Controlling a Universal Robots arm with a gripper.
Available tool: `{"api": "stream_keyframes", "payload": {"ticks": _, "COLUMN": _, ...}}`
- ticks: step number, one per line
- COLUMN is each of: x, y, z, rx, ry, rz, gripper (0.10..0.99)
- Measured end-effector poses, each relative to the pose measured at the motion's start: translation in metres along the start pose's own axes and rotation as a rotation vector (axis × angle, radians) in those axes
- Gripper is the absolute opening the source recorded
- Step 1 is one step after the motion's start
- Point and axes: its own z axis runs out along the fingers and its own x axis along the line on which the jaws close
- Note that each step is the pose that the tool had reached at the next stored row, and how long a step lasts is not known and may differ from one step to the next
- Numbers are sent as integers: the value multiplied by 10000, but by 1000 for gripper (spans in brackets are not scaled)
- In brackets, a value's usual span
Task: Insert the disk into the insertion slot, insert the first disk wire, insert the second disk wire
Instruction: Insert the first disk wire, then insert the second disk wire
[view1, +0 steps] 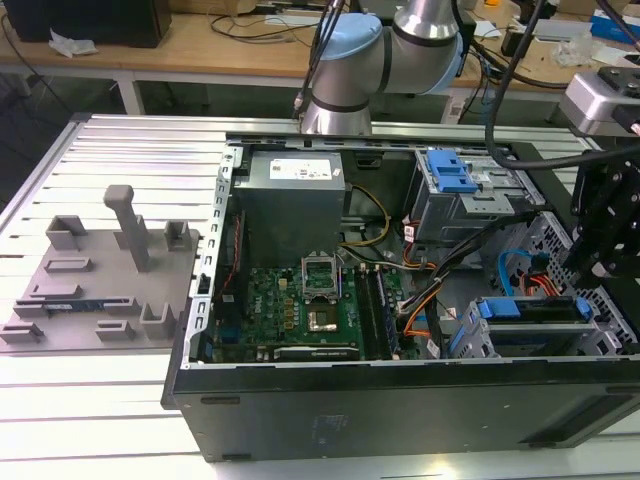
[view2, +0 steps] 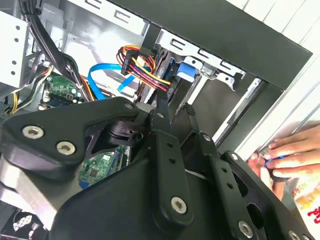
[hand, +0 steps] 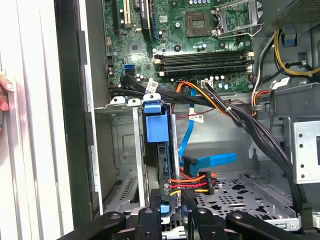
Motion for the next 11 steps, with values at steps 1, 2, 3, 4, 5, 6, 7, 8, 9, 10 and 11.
{"api": "stream_keyframes", "payload": {"ticks": 1, "x": 0, "y": 0, "z": 0, "rx": 0, "ry": 0, "rz": 0, "gripper": 302}}
{"api": "stream_keyframes", "payload": {"ticks": 2, "x": 0, "y": 0, "z": -2, "rx": 0, "ry": 3, "rz": 0, "gripper": 302}}
{"api": "stream_keyframes", "payload": {"ticks": 3, "x": 0, "y": 0, "z": -6, "rx": 0, "ry": 2, "rz": 1, "gripper": 302}}
{"api": "stream_keyframes", "payload": {"ticks": 4, "x": 1, "y": 0, "z": -10, "rx": 1, "ry": 2, "rz": 1, "gripper": 302}}
{"api": "stream_keyframes", "payload": {"ticks": 5, "x": 0, "y": 0, "z": -10, "rx": 0, "ry": 2, "rz": 0, "gripper": 302}}
{"api": "stream_keyframes", "payload": {"ticks": 6, "x": 0, "y": 0, "z": -11, "rx": 1, "ry": 2, "rz": 1, "gripper": 302}}
{"api": "stream_keyframes", "payload": {"ticks": 7, "x": 0, "y": 0, "z": -11, "rx": 0, "ry": 2, "rz": 0, "gripper": 302}}
{"api": "stream_keyframes", "payload": {"ticks": 8, "x": 1, "y": 0, "z": -12, "rx": 1, "ry": 2, "rz": 1, "gripper": 302}}
{"api": "stream_keyframes", "payload": {"ticks": 9, "x": 1, "y": 0, "z": -12, "rx": 0, "ry": 2, "rz": 0, "gripper": 302}}
{"api": "stream_keyframes", "payload": {"ticks": 10, "x": 0, "y": 0, "z": -12, "rx": 0, "ry": 2, "rz": 0, "gripper": 302}}
{"api": "stream_keyframes", "payload": {"ticks": 11, "x": 0, "y": 0, "z": -12, "rx": 0, "ry": 2, "rz": 0, "gripper": 302}}
